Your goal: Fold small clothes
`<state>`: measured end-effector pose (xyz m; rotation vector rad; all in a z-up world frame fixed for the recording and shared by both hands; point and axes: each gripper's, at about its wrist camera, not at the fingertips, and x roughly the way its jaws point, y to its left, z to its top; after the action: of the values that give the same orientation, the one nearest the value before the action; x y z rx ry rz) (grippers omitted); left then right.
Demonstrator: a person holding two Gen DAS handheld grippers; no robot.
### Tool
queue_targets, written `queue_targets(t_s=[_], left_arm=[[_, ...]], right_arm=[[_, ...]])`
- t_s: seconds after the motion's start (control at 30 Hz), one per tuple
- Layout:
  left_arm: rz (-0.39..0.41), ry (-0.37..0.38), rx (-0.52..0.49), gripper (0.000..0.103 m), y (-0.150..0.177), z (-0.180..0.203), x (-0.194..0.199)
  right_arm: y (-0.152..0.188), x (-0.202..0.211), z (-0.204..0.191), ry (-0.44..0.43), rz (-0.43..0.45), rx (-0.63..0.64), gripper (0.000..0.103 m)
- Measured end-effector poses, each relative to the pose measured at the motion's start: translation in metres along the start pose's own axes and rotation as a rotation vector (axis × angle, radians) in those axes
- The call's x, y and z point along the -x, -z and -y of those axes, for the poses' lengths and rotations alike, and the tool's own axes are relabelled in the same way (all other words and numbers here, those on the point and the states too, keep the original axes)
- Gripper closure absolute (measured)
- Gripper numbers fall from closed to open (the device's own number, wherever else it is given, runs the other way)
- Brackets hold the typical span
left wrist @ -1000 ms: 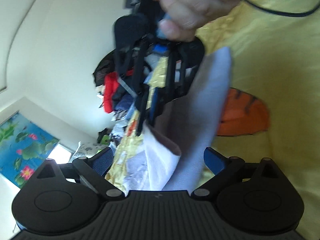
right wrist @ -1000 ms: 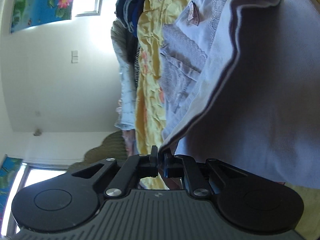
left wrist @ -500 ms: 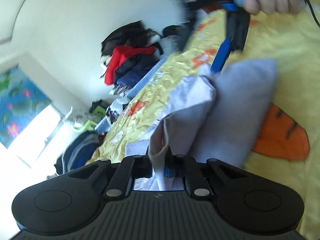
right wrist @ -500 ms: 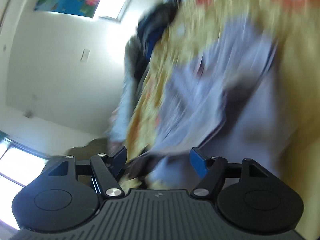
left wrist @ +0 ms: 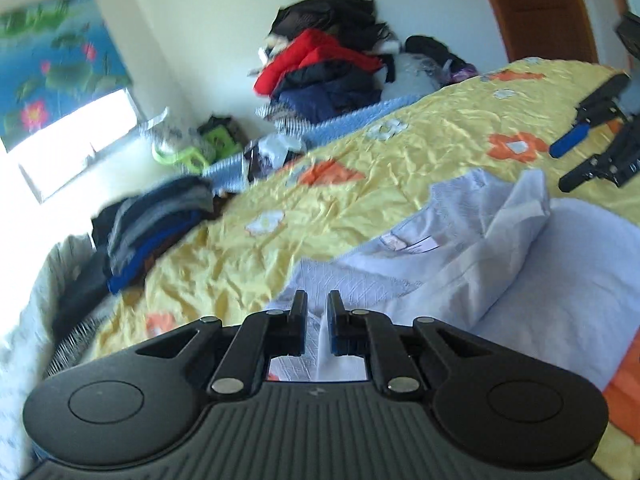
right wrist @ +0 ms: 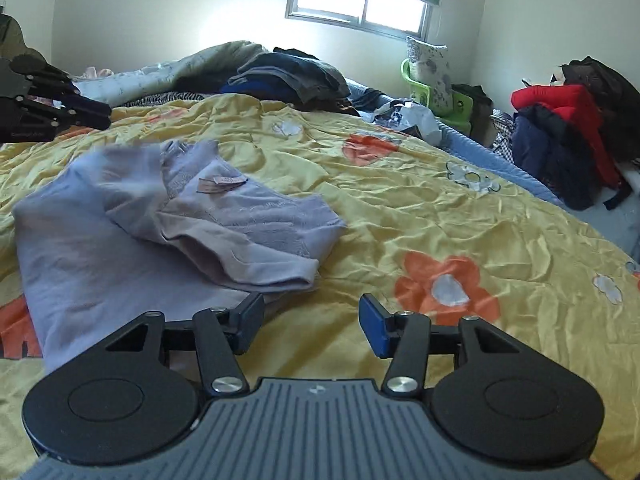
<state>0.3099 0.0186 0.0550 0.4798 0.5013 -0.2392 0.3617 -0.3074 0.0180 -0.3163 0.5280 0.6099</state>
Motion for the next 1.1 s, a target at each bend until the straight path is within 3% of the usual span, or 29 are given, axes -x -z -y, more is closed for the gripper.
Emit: queue_targets(t_s=[0.13,0.2,0.33,0.43,0.5,0.57,0.77,0.87,1.0,1.03,1.07,1.1], left_arm=[[-0.07,0.14,0.142,0.092,0.006,-0.024,-0.013],[-0.143,0.23,0.269,0.09,0.014,-0.042,-0.025],[-0.204,0.317,0.519,0.089,0.027,-0.074,-0.046],[-0.24,0.36,0.632,0.071,0.033,-0.088,-0.065],[-0.242,0.338,0.637,0.043,0.032,-0.089,-0.073],[-0.232,0.345,0.645,0.037,0.03,-0.09,-0.078],[-0.303,0.455,0.707,0.038,0.018,-0.095,-0.1],[-0.336,0.409,0.672,0.038,0.015,-0.091,-0.107],[-0.362,0.434,0.711,0.041,0.02,-0.095,-0.114],[-0.36,0.438,0.704,0.05,0.019,-0.093,-0.114],[-0.369,0.442,0.693,0.078,0.018,-0.092,-0.115],[-0.385,0.442,0.687,0.086,0.017,-0.09,-0.116]], right_arm=[[-0.007,-0.008,0.004,-0.001,0.0,-0.006,0.046],[-0.007,-0.009,0.004,-0.016,-0.015,-0.003,0.046],[-0.005,-0.008,0.01,-0.067,-0.023,-0.082,0.045],[-0.005,-0.008,0.02,-0.128,-0.009,-0.195,0.045],[-0.004,-0.011,0.027,-0.158,-0.013,-0.26,0.045],[-0.003,-0.013,0.031,-0.176,-0.015,-0.301,0.045],[0.002,-0.016,0.043,-0.193,-0.018,-0.391,0.044],[0.004,-0.015,0.048,-0.207,-0.01,-0.425,0.044],[0.005,-0.014,0.054,-0.243,-0.006,-0.473,0.043],[0.006,-0.014,0.057,-0.259,-0.001,-0.496,0.043],[0.007,-0.014,0.058,-0.268,0.004,-0.511,0.043],[0.007,-0.014,0.06,-0.268,0.009,-0.521,0.043]])
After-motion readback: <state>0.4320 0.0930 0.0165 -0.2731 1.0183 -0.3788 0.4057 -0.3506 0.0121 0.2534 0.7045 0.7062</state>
